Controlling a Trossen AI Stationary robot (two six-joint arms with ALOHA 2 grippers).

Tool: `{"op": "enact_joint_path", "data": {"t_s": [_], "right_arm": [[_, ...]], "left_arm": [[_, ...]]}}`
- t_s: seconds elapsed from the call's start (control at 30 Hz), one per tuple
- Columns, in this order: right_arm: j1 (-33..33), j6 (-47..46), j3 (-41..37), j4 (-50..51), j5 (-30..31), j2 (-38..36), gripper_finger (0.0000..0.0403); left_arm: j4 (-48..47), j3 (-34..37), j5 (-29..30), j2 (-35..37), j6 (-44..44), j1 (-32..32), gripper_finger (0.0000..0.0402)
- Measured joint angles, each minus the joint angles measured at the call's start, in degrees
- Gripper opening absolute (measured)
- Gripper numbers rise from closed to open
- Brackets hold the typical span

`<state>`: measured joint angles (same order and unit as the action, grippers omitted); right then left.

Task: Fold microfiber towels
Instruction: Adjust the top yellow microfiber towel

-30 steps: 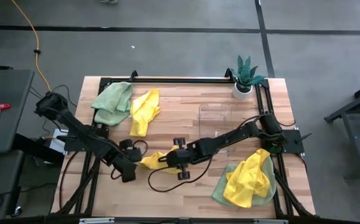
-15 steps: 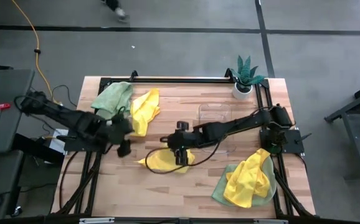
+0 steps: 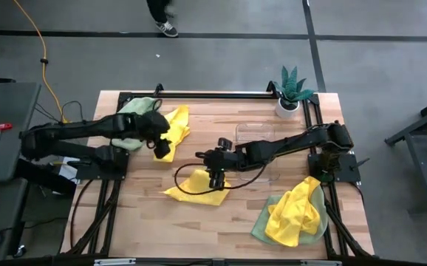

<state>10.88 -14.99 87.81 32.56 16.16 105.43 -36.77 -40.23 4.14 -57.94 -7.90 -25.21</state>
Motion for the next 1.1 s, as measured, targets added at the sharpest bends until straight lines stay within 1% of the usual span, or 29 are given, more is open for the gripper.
{"op": "enact_joint_path", "data": {"t_s": [0.03, 0.17, 0.3, 0.4, 0.57, 0.67, 0.83, 0.97, 1.03, 1.1], "right_arm": [[0.49, -1.67, -2.19, -1.62, 0.50, -1.32, 0.0199], [2.50, -8.04, -10.62, -9.70, 3.12, -7.65, 0.0199], [3.53, -12.53, -16.34, -16.53, 5.16, -12.97, 0.0199], [3.51, -13.54, -18.12, -20.04, 5.43, -15.54, 0.0199], [3.27, -13.22, -18.23, -20.83, 5.49, -17.06, 0.0199], [3.26, -13.04, -18.23, -20.78, 5.51, -17.09, 0.0199], [3.25, -13.04, -18.23, -20.79, 5.51, -17.09, 0.0199], [3.25, -13.04, -18.23, -20.79, 5.53, -17.07, 0.0199], [3.25, -13.04, -18.21, -20.79, 5.53, -17.07, 0.0199], [3.25, -13.04, -18.19, -20.81, 5.94, -17.05, 0.0199]], "left_arm": [[3.40, 1.07, -1.36, 0.45, -0.12, -1.07, 0.0227], [10.34, 6.65, -4.06, 3.50, -1.46, -3.93, 0.0227], [16.36, 11.83, -5.72, 5.25, -4.06, -5.02, 0.0227], [20.05, 15.00, -5.72, 5.34, -6.01, -5.20, 0.0227], [22.48, 18.49, -5.07, 4.07, -5.80, -5.18, 0.0227], [22.33, 18.91, -1.98, 0.95, -2.80, -5.63, 0.0227], [24.14, 17.68, 4.06, -8.64, -1.95, -8.17, 0.0227], [23.70, 13.37, 9.43, -17.63, -0.34, -10.74, 0.0227], [21.98, 9.91, 13.05, -21.29, 1.15, -12.19, 0.0227], [18.38, 5.68, 16.00, -24.16, 2.38, -13.67, 0.0227]]}}
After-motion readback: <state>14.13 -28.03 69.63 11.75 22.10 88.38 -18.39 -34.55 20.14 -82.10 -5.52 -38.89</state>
